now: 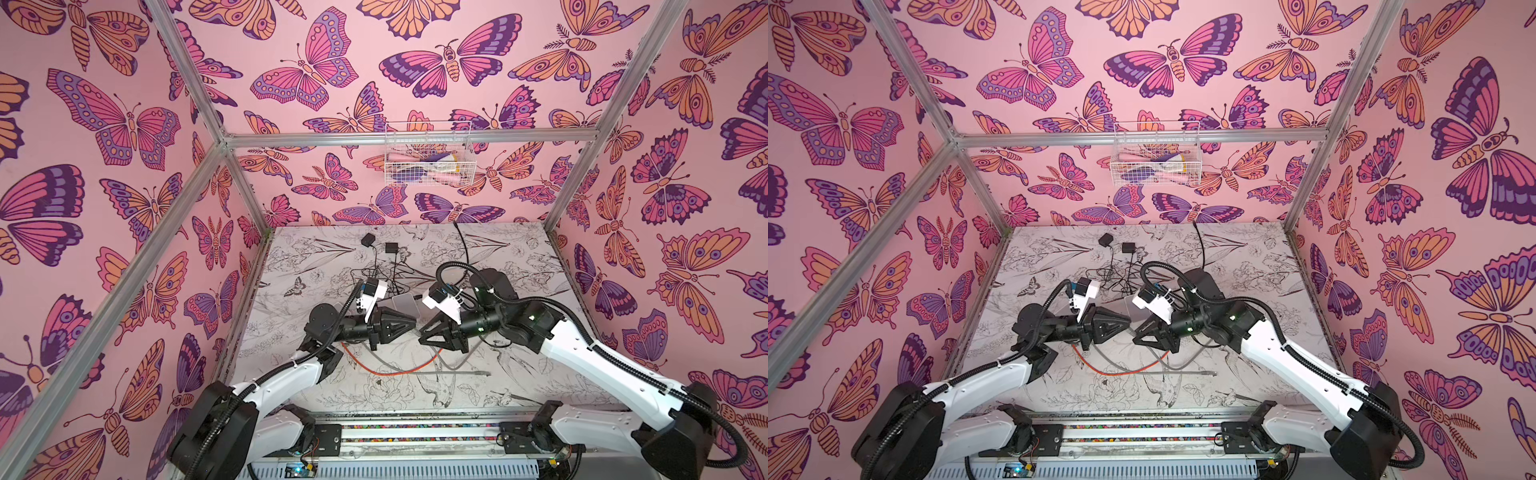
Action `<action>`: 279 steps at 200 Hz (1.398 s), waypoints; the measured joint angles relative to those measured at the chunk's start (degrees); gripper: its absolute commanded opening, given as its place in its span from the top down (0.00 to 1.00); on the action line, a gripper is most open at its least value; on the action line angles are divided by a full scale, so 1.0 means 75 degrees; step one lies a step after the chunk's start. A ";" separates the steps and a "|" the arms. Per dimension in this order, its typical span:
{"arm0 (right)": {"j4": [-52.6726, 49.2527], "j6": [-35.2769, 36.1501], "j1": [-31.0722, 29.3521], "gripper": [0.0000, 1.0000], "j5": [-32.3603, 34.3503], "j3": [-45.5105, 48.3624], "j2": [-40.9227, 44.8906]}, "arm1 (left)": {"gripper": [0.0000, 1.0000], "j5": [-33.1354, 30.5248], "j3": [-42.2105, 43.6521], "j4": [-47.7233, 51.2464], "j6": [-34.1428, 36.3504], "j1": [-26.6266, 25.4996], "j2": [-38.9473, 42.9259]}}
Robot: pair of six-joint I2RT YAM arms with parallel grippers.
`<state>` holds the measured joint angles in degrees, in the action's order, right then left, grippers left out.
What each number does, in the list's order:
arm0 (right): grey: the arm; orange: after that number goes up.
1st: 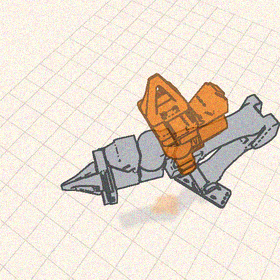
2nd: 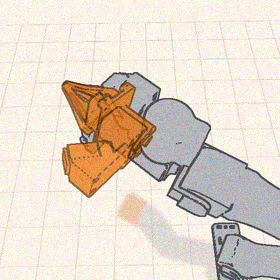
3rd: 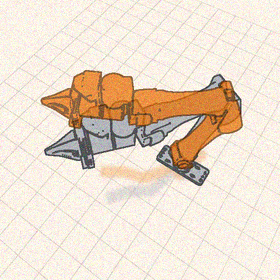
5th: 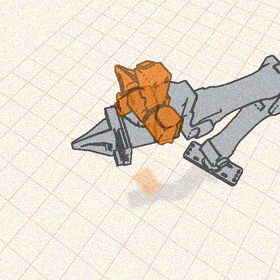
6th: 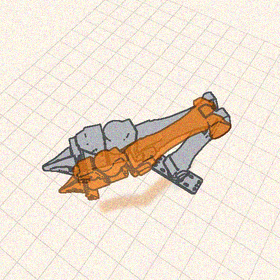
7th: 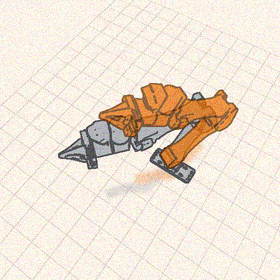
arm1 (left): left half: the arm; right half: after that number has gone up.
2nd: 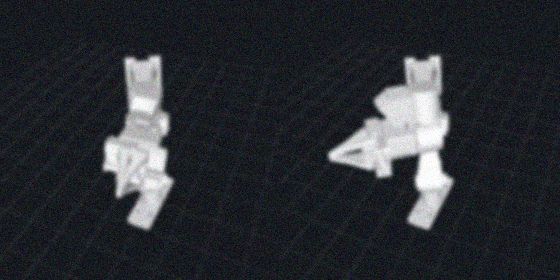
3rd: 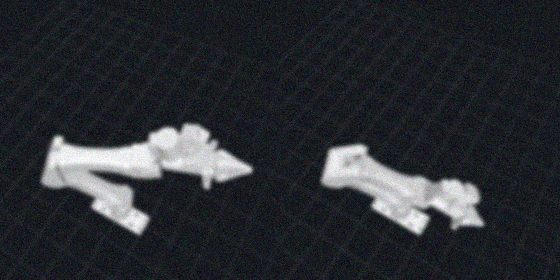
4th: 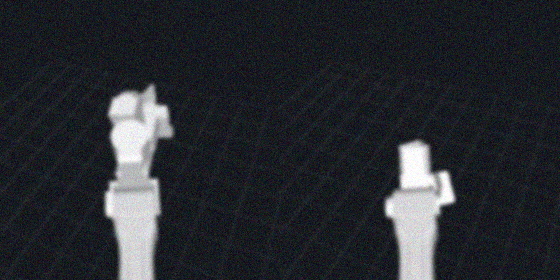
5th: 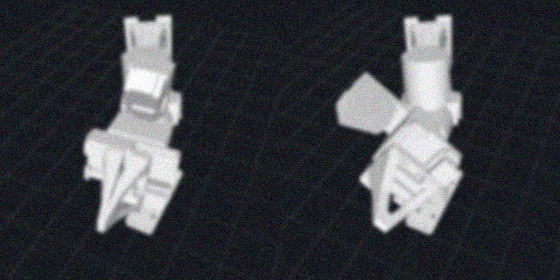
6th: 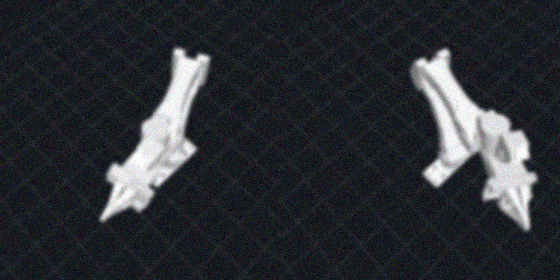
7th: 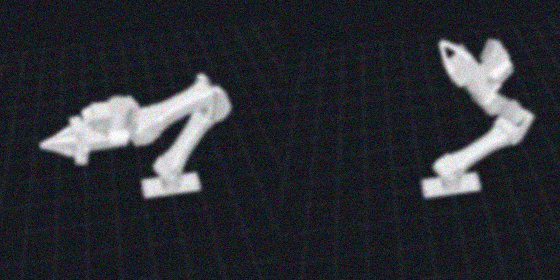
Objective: Insert the plug into the switch port
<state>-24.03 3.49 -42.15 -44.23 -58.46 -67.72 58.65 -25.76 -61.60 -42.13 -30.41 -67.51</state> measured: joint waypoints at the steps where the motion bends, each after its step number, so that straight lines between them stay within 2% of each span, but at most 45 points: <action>1: -0.0003 0.0000 0.0000 0.74 0.0000 0.0000 0.0000 | 1.00 -0.0003 -0.0003 0.0000 0.0000 0.0000 0.0000; 33: -0.0122 0.0128 -0.0003 0.78 0.0003 -0.0006 -0.0073 | 1.00 -0.0020 -0.0041 0.0006 0.0015 -0.0003 0.0000; 42: -0.0149 0.0149 -0.0003 0.84 0.0003 -0.0006 -0.0087 | 1.00 -0.0020 -0.0041 0.0009 0.0015 -0.0003 0.0000; 56: -0.0175 0.0178 -0.0003 1.00 0.0003 -0.0006 -0.0093 | 1.00 -0.0020 -0.0041 0.0012 0.0017 -0.0003 0.0000; 90: -0.0210 0.0207 -0.0006 1.00 -0.0006 -0.0015 -0.0093 | 1.00 -0.0017 -0.0041 0.0023 0.0015 -0.0003 0.0000; 95: -0.0210 0.0204 -0.0006 1.00 -0.0003 -0.0015 -0.0093 | 0.89 -0.0017 -0.0041 0.0029 0.0015 -0.0003 0.0000; 102: -0.0210 0.0207 -0.0006 1.00 0.0006 -0.0015 -0.0090 | 0.62 -0.0017 -0.0041 0.0047 0.0015 -0.0003 0.0000; 107: -0.0210 0.0210 -0.0006 1.00 0.0038 -0.0015 -0.0085 | 0.48 -0.0017 -0.0047 0.0058 0.0067 -0.0003 0.0000; 113: -0.0213 0.0227 -0.0006 1.00 0.0117 -0.0015 -0.0076 | 0.38 -0.0023 -0.0055 0.0102 0.0058 -0.0003 0.0003; 122: -0.0224 0.0262 -0.0009 1.00 0.0364 -0.0015 -0.0052 | 0.33 -0.0041 -0.0067 0.0239 0.0090 -0.0003 0.0032; 142: -0.0350 0.0449 -0.0035 1.00 0.1612 -0.0047 -0.0006 | 0.33 -0.0323 -0.0076 0.0970 0.0274 0.0070 0.0315; 159: -0.0632 0.0723 -0.0050 1.00 0.3293 -0.0300 -0.0143 | 0.33 -0.1017 -0.0143 0.2177 0.0650 0.0224 0.0822; 180: -0.0749 0.1166 0.0003 1.00 0.5304 -0.0825 -0.0746 | 0.33 -0.2069 -0.0408 0.3614 0.1131 0.0329 0.1201; 200: -0.0606 0.1568 0.0321 1.00 0.6432 -0.1107 -0.1510 | 0.35 -0.2812 -0.0592 0.4529 0.1343 0.0417 0.1055; 233: -0.0090 0.2078 0.0962 1.00 0.7128 -0.1166 -0.2926 | 0.36 -0.3654 -0.0592 0.5514 0.1381 0.0513 0.0373; 279: 0.0583 0.2040 0.1049 1.00 0.6531 -0.1256 -0.4602 | 0.33 -0.4593 -0.0420 0.5785 0.1314 0.0580 0.0015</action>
<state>-19.66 18.79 -34.28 4.75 -67.88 -102.24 24.21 -28.91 -18.22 -32.27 -26.06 -67.40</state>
